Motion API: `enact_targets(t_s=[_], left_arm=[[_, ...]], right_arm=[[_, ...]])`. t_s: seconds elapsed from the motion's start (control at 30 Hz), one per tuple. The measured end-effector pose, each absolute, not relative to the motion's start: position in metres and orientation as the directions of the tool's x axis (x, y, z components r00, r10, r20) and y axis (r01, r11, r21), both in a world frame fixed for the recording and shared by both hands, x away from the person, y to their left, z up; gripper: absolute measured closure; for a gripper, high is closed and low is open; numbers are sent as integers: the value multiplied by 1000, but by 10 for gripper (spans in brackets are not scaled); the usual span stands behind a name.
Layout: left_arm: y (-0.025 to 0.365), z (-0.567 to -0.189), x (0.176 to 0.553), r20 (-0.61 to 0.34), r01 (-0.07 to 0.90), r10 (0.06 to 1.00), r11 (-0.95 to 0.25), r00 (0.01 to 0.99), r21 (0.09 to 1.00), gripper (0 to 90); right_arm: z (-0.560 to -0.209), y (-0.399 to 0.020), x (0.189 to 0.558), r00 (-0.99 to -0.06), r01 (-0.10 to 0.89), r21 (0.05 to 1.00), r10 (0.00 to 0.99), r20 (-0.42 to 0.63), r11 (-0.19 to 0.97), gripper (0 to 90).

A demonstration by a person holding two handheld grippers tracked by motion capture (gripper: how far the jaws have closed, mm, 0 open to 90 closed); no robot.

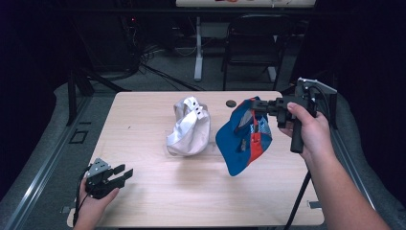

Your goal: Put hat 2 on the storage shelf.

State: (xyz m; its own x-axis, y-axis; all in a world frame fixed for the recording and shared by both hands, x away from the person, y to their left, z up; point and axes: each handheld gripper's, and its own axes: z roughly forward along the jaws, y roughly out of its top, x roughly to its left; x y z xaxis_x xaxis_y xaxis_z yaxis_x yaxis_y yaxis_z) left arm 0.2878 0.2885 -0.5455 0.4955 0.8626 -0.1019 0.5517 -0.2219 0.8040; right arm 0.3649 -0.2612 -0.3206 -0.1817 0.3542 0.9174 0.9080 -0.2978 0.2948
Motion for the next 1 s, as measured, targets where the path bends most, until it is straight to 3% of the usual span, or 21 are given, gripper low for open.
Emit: enact_targets(t_s=[0.63,1.0], left_arm=[[289,-546,289,-102,552,861,-224,498,803,569],[290,-546,289,-101,554,861,-227,499,801,569]], right_arm=[[-316,-259,406,-102,852,259,339,935,-456,785],[-326,-264,417,-50,827,251,379,924,-502,783]])
